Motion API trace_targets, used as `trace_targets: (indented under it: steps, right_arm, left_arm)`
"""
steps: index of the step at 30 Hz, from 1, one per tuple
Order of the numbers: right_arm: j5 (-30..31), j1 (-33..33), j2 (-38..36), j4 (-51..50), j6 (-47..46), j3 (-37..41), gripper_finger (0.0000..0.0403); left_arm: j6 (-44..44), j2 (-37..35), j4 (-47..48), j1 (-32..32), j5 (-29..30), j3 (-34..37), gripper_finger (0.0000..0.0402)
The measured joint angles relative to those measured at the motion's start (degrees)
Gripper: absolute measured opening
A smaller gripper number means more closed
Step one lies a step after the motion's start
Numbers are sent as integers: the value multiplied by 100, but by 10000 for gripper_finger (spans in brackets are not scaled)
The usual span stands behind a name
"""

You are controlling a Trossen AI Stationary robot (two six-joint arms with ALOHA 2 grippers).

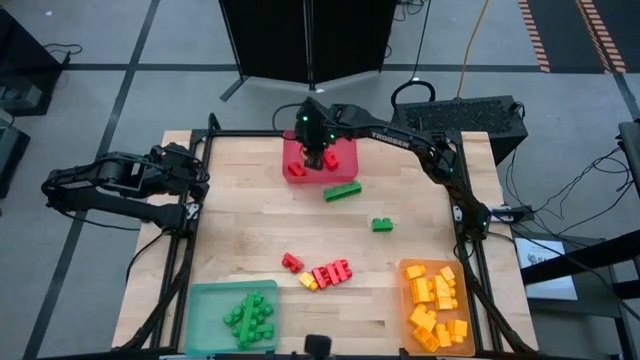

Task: Sort blocks
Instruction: Put the red game piece into the red bin

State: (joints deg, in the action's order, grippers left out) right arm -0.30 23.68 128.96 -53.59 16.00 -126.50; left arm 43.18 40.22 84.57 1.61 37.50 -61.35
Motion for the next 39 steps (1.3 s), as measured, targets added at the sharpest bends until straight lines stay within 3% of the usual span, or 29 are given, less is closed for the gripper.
trace_targets:
  steps: [7,13,17,19,23,26,29,34,39]
  right_arm:
    - [40,273,18,-242,-319,529,121]
    - [22,350,18,-329,-549,698,229]
    - [-27,303,-82,-354,-552,695,276]
    - [-427,247,-221,-352,-728,695,286]
    - [-1807,-147,-495,-294,-1289,686,289]
    - [-1930,-774,-528,-277,-1380,682,286]
    - [-1583,-1525,-449,-98,-1548,692,286]
    - [-246,-2638,-150,721,-2225,693,286]
    - [1275,-3244,-35,1306,-2884,685,286]
  left_arm:
    - [-1,1,1,-2,2,1,59]
    - [-7,-1,3,-2,2,1,59]
    - [-13,0,9,-2,2,1,59]
    - [-13,1,18,-2,2,1,59]
    - [-13,0,20,-2,2,1,59]
    - [-13,1,18,0,4,1,59]
    - [-8,1,3,-2,4,0,59]
    - [2,0,-2,-2,2,0,59]
    - [164,-1,-4,0,-13,1,59]
